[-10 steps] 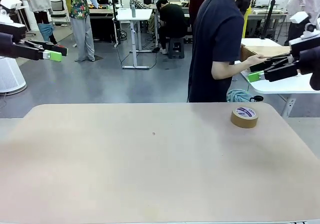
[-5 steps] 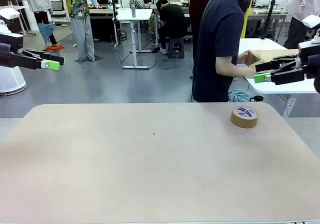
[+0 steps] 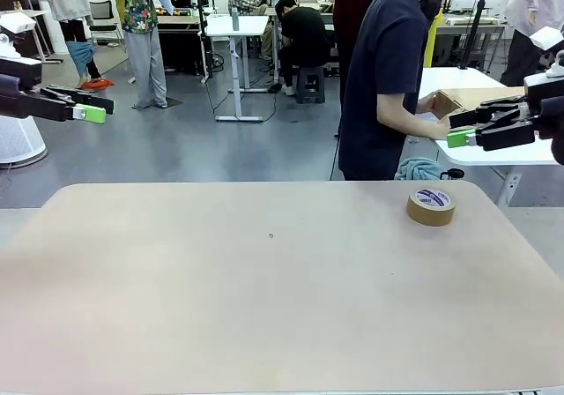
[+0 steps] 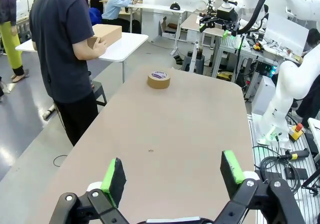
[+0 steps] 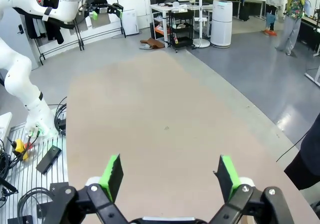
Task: Wrap the clocks to prevent damage.
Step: After the human seals the box with tape, release both hands from the side flaps of the Package Box.
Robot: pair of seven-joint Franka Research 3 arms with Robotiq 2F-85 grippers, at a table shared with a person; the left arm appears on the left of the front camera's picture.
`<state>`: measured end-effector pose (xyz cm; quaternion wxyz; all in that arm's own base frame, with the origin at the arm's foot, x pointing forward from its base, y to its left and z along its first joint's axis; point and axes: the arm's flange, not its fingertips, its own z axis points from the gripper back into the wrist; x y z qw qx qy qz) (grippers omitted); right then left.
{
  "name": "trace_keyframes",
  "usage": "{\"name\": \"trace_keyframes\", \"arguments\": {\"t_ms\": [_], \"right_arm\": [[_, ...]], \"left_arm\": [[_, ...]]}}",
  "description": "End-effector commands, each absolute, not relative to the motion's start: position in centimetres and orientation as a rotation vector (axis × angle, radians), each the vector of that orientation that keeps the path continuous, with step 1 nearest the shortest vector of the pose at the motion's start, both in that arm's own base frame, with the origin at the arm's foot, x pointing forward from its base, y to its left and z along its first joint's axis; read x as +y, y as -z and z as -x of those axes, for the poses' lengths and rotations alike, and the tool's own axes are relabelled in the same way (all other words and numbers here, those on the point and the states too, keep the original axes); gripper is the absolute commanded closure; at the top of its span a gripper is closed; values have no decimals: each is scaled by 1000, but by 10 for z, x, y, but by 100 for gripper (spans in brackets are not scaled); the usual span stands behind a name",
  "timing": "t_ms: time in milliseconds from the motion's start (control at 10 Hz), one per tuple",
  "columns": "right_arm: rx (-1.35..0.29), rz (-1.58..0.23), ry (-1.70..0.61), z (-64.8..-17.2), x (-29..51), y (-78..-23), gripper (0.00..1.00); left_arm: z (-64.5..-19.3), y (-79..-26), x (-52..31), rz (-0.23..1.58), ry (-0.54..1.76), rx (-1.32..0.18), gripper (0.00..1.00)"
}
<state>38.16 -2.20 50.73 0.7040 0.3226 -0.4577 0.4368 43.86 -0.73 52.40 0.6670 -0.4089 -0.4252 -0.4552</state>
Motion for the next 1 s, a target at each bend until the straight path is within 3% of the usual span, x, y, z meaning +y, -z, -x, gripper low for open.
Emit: {"name": "trace_keyframes", "arguments": {"t_ms": [0,900], "right_arm": [[-1033,-742,-942,-385,-20,-508,0],[-1033,-742,-942,-385,-20,-508,0]], "left_arm": [[-439,-527,-7,936,1025,-973,0],[-439,-527,-7,936,1025,-973,0]]}}
